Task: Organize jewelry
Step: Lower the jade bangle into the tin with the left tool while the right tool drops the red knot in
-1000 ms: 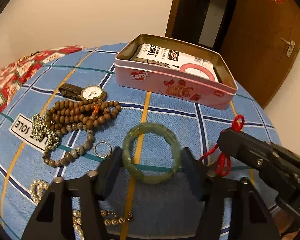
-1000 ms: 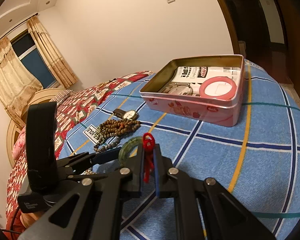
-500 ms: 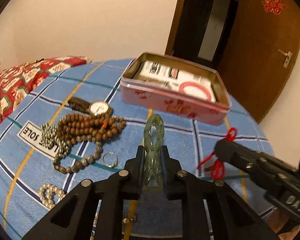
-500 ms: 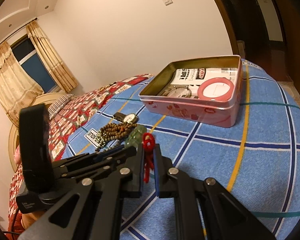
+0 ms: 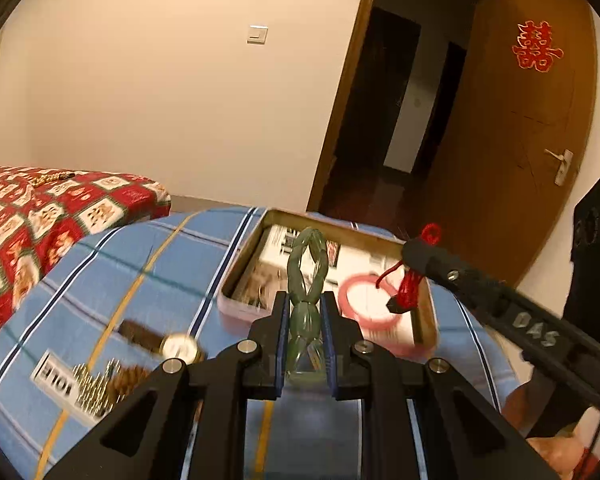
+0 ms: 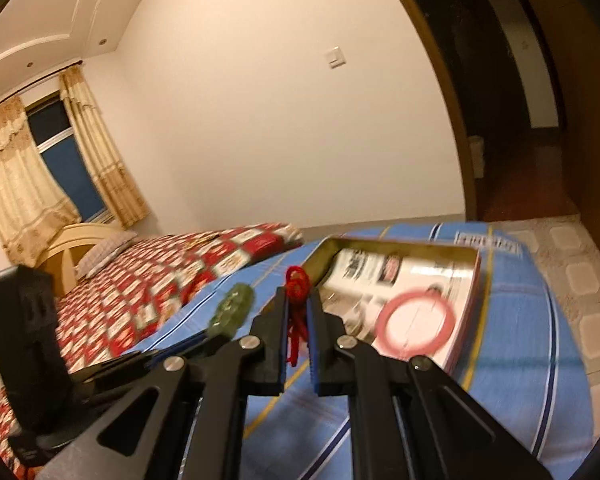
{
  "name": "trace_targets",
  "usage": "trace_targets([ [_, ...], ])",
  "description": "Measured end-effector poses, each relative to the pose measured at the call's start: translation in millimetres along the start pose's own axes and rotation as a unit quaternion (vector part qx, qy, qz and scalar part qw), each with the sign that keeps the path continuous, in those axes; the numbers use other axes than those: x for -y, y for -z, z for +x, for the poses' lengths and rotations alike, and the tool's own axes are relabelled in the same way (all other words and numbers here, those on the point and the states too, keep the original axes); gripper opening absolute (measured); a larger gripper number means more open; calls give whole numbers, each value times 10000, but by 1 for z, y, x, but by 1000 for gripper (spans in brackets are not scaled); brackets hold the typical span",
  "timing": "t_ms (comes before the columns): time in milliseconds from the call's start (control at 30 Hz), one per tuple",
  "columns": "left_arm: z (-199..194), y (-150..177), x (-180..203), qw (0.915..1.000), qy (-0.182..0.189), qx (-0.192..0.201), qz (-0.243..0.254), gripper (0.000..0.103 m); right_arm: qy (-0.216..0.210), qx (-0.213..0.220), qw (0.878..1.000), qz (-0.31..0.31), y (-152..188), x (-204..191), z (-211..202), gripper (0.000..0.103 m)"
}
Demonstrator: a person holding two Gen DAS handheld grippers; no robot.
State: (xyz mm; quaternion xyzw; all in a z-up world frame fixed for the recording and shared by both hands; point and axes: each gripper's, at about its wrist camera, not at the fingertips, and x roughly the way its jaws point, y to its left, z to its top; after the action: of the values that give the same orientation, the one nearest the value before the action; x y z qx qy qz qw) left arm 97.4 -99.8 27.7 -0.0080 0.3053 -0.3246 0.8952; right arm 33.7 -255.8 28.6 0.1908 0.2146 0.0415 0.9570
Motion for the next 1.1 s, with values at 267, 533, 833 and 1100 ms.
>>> trace_targets([
  [267,68,-18,3,9990,-235,-384,48,15,-76,-383,9956,853,-11,51,60,12],
  [533,101,-16,1,9954,-619,-730,32,46,-150,-615,9921,1087,-7,67,71,28],
  [833,42,-13,-6,9941,-1054,-244,85,70,820,455,9927,757,-17,64,27,68],
  [1100,-19,20,-23,9889,-1478,21,127,70,1479,683,9855,482,-14,56,17,76],
])
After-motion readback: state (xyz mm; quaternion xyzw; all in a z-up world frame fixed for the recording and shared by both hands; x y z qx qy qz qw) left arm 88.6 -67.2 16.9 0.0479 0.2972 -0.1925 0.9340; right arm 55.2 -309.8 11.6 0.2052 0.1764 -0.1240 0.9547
